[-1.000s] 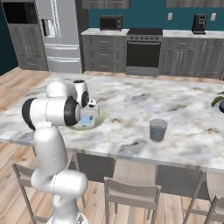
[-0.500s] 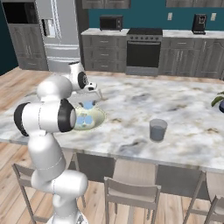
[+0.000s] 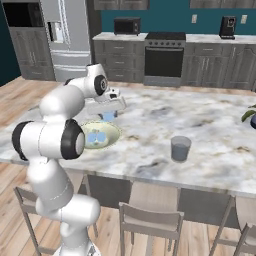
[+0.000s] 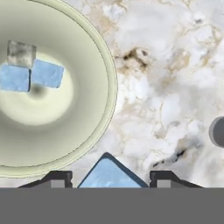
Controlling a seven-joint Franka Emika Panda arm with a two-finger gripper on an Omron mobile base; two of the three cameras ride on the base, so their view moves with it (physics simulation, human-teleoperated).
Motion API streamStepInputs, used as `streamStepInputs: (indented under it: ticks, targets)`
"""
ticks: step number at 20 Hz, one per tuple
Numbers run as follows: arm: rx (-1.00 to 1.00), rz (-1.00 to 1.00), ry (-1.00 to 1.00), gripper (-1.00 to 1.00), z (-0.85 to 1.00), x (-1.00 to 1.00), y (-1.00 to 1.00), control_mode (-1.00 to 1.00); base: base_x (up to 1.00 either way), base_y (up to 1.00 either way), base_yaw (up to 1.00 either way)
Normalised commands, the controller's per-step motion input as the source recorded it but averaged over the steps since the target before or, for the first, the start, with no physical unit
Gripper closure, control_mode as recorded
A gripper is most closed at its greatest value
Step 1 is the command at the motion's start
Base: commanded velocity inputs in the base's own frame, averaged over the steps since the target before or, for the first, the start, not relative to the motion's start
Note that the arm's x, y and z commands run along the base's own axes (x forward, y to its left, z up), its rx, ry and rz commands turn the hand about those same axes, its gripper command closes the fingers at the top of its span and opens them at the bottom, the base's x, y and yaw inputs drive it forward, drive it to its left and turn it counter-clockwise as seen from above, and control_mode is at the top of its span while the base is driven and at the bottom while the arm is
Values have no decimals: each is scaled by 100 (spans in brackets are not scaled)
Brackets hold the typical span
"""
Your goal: There are four ice cubes in the ice bowl. Place two ice cubes in each glass of water.
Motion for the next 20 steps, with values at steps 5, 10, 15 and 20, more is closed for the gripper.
streamStepInputs:
  ticks: [5,10,15,20]
  targets:
    - [0,-39,1,100,10,-30,-60,-100,0,0,0]
    - [0,-33,-6,100,3,-44,-49,-100,0,0,0]
    - [1,-23,0,100,35,-15,-66,-100,0,0,0]
    - [3,-19,0,100,51,-1,-89,-100,0,0,0]
